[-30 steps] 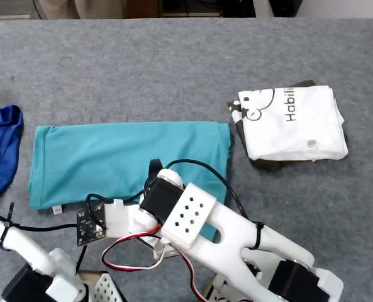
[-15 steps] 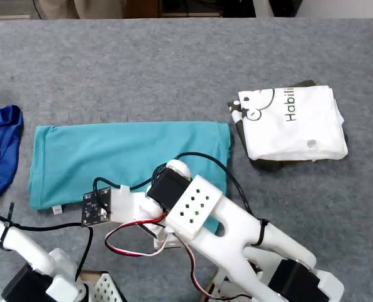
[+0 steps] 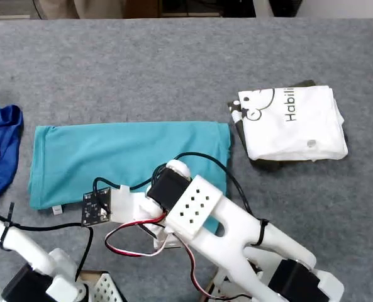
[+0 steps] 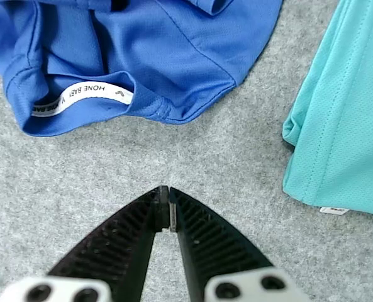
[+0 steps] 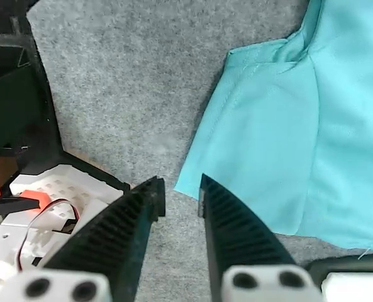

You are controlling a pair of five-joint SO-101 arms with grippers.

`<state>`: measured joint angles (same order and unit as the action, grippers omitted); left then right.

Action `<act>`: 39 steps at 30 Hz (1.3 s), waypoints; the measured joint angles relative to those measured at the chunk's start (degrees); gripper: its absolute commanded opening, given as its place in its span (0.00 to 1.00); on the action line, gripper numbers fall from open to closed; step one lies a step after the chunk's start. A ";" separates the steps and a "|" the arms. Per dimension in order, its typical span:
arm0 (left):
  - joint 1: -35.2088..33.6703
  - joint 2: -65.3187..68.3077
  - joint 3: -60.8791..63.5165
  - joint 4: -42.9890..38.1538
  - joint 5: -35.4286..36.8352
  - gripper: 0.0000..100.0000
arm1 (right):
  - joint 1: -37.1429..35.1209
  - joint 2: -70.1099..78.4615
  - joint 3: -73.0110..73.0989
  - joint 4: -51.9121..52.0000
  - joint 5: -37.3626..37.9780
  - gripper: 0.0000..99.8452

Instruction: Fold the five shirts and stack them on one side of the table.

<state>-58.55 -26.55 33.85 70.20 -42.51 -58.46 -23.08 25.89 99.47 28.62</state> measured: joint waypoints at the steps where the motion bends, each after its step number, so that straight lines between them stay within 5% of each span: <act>1: 0.00 0.00 0.00 0.00 0.00 0.02 | 0.09 0.00 0.00 0.00 0.00 0.11; 10: -1.49 0.00 0.00 0.00 0.00 0.02 | 0.26 0.00 16.00 -14.33 0.00 0.11; 17: -1.76 0.00 0.00 0.00 0.00 0.02 | 0.18 0.00 23.47 -23.65 0.00 0.27; 39: -1.76 0.00 0.00 0.00 -1.05 0.02 | 8.44 14.59 26.11 -36.92 1.41 0.27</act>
<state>-60.31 -26.55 33.85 70.20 -43.56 -50.02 -8.48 52.00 62.55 30.02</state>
